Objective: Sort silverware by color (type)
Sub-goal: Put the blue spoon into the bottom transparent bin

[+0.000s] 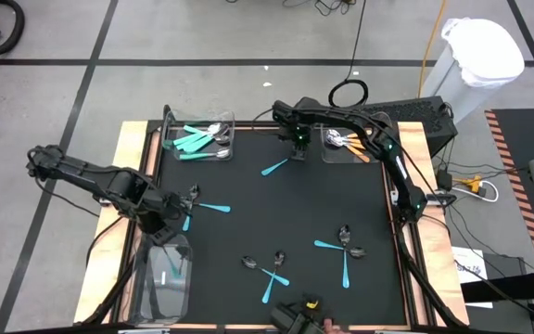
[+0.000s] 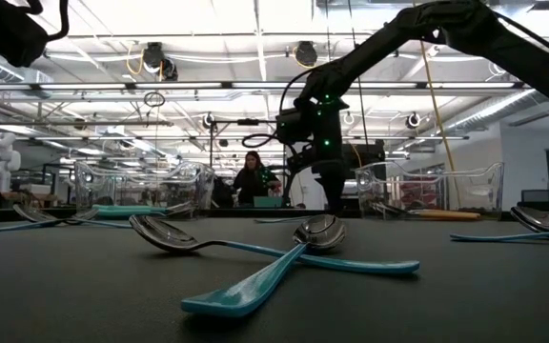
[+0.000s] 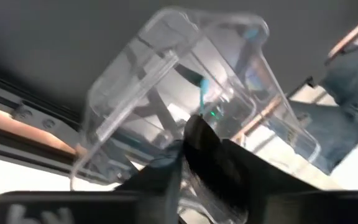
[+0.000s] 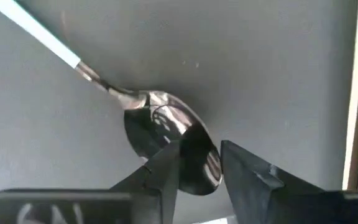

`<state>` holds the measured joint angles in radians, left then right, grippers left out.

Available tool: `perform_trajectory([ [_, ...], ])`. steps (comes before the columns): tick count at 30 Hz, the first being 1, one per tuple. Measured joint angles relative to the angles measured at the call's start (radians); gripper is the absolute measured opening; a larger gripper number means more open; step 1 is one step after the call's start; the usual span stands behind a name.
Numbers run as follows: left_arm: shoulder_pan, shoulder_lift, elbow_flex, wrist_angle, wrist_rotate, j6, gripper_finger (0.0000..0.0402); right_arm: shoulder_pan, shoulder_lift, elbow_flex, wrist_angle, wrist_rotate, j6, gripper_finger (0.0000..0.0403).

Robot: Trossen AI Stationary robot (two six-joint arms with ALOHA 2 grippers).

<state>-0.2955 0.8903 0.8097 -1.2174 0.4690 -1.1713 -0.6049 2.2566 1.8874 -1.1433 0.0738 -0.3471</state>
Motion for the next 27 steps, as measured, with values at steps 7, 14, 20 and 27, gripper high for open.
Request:
perform_trajectory([
  [7, -0.007, 0.021, 0.000, -0.006, -0.028, -0.002, 0.0218, 0.004, 0.000, 0.000, -0.001, -0.042, 0.000, 0.0062],
  [14, -0.007, 0.007, 0.020, -0.002, -0.076, -0.106, 0.0230, 0.009, -0.003, 0.000, -0.024, -0.208, 0.051, 0.0007],
  [20, -0.007, 0.003, 0.099, 0.026, -0.271, -0.108, 0.0212, 0.061, -0.022, -0.001, -0.035, -0.315, 0.076, 0.0002],
  [27, 0.004, 0.014, 0.116, 0.246, -0.561, 0.035, 0.0205, 0.168, -0.091, -0.001, 0.035, -0.314, 0.090, 0.0001],
])
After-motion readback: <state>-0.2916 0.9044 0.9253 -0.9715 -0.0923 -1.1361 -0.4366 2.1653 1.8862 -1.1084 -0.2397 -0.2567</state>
